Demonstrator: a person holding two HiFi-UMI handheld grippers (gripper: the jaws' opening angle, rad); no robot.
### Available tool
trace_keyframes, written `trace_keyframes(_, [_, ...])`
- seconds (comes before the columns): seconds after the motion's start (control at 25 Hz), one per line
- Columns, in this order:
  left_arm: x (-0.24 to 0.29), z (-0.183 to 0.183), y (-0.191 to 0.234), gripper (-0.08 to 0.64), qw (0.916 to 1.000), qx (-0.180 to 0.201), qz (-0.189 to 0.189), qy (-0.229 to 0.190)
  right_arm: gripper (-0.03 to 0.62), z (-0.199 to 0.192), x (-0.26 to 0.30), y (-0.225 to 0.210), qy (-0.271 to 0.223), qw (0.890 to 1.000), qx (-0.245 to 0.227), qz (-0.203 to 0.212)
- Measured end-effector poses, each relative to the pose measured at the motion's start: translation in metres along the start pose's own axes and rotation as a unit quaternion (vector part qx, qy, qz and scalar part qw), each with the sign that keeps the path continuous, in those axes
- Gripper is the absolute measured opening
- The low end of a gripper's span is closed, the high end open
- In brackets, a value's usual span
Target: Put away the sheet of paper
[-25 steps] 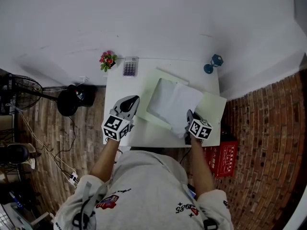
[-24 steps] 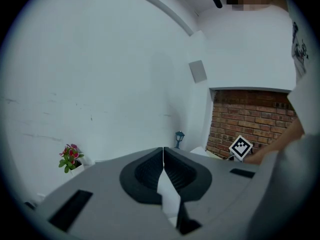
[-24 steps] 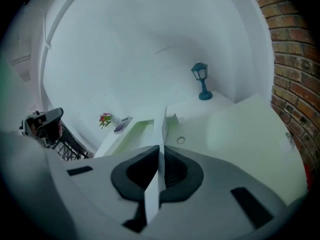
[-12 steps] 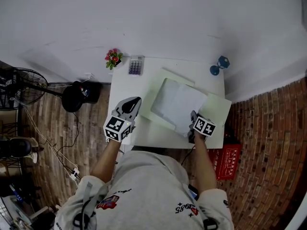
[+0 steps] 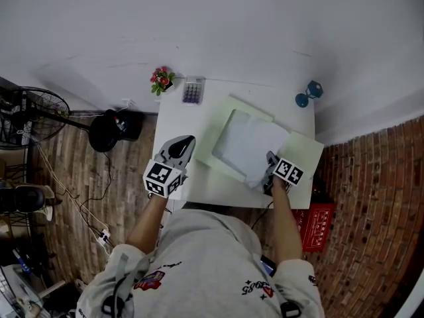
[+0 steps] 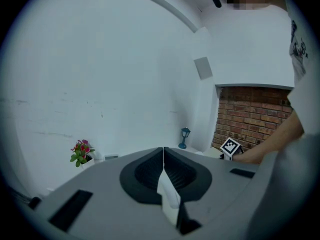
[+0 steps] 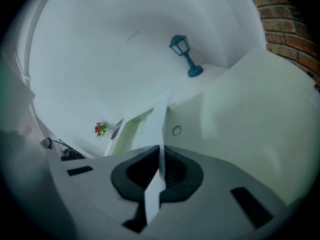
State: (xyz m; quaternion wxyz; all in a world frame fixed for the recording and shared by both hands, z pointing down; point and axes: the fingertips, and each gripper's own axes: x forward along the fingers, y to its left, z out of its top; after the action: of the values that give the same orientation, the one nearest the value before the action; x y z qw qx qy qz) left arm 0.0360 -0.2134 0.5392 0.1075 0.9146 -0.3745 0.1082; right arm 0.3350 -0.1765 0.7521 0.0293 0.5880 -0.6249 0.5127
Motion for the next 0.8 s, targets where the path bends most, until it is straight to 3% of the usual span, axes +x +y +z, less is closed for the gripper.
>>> trace_keyframes(0.2, [0.003,0.0,0.004,0.023,1.0,0.0,0.0,0.002,-0.003,-0.001,0.014,0.006,0.017,1.0,0.005,0.01])
trace_keyframes(0.6, [0.006,-0.002,0.014,0.023,1.0,-0.004,0.002,0.004,-0.003,-0.011,0.038,0.03,0.056,0.997,-0.036,0.028])
trace_keyframes(0.8, [0.006,-0.001,0.021,0.023,1.0,-0.003,0.004,0.003,-0.003,-0.007,0.046,0.033,0.054,0.998,-0.023,0.032])
